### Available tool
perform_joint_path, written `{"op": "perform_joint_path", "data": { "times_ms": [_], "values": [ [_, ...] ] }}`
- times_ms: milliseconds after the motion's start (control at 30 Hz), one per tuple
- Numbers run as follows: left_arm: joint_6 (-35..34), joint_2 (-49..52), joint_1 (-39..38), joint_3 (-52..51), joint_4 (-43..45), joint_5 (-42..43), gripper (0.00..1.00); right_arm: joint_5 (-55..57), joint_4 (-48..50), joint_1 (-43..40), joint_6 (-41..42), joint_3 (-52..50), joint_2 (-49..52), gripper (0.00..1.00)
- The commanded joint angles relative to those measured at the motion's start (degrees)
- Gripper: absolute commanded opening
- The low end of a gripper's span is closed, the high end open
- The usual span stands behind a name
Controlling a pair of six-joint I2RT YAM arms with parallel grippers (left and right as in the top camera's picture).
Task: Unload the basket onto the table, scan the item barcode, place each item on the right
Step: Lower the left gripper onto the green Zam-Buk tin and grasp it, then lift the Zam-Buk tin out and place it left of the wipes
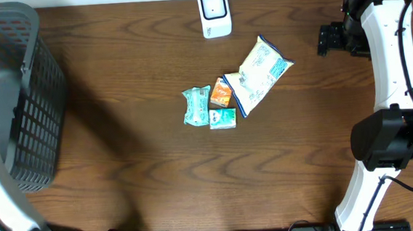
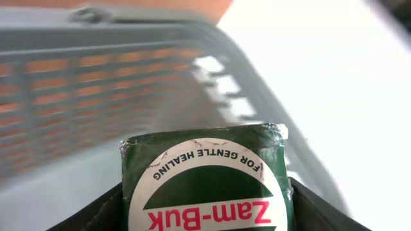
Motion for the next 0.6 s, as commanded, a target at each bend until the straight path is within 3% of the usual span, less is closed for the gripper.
{"op": "perform_joint_path", "data": {
  "times_ms": [0, 267, 567],
  "values": [
    [-6.47, -4.44, -3.13, -0.37, 0.09, 9.51, 0.66, 0.68, -0.02, -0.15, 0.90, 1.03, -0.98, 0.99],
    [-6.36, -10.21, -18.03, -0.37, -2.54, 15.43, 0.66, 0.68, -0.02, -0.15, 0.90, 1.03, -0.98, 0.99],
    [2.75, -9.22, -35.45, -0.37, -9.44, 13.09, 0.66, 0.68, 0.00, -0.15, 0.90, 1.03, -0.98, 0.99]
  ]
}}
